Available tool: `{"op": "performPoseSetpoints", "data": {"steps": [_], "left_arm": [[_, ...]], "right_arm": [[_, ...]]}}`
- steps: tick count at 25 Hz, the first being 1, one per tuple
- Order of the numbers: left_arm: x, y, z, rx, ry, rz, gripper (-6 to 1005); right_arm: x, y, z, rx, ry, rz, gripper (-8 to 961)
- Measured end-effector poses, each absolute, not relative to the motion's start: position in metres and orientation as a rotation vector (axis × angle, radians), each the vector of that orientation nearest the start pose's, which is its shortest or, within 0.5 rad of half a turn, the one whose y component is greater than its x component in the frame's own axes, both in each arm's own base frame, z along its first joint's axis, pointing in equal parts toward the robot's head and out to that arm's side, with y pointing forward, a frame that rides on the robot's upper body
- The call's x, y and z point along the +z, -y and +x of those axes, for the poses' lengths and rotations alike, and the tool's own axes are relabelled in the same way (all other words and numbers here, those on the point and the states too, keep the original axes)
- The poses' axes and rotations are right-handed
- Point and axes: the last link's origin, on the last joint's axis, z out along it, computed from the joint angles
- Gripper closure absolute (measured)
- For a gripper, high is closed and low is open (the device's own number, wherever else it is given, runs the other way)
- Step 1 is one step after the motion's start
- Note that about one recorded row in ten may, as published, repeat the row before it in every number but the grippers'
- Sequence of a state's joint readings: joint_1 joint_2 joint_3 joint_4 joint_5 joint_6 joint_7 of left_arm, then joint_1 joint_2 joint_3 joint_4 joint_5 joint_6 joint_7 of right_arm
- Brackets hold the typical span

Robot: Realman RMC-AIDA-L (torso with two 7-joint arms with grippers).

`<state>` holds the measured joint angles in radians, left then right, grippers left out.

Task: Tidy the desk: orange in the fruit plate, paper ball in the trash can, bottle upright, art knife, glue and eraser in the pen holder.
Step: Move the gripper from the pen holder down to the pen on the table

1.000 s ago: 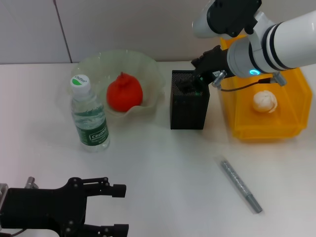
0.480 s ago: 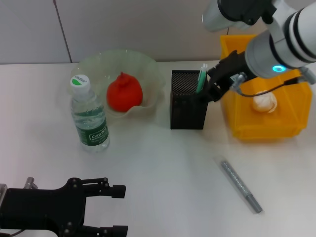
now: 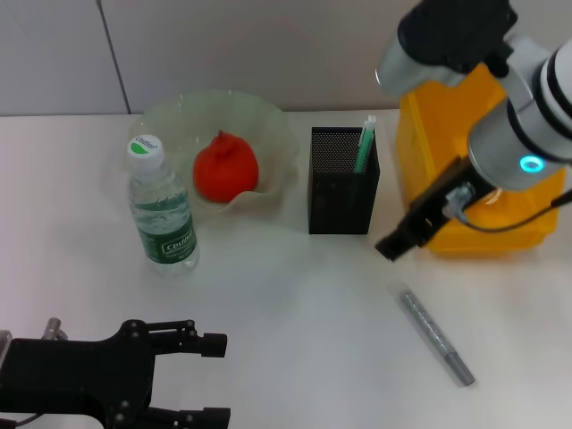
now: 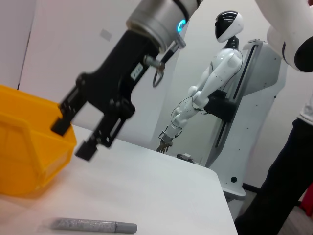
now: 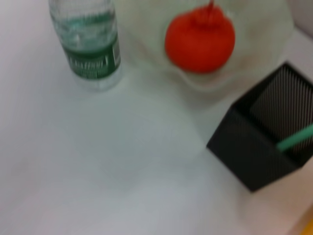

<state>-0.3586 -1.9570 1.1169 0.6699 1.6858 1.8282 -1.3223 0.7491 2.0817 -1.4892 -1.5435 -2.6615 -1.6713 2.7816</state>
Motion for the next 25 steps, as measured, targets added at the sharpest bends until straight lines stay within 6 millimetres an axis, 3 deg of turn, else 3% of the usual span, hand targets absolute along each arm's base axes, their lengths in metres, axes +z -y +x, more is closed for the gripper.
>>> {"op": "performPoseSetpoints", "data": {"steps": [12, 25], "left_arm": [[0.01, -0.257, -0.266, -0.877, 0.488, -3.061, 171], [0.009, -0.259, -0.265, -0.872, 0.485, -3.057, 171]], "right_arm": [[-0.02, -0.368, 0.147, -0.722, -0.938, -2.473, 215], [-0.045, -0.368, 0.163, -0.746, -0.987, -2.501, 214]]}}
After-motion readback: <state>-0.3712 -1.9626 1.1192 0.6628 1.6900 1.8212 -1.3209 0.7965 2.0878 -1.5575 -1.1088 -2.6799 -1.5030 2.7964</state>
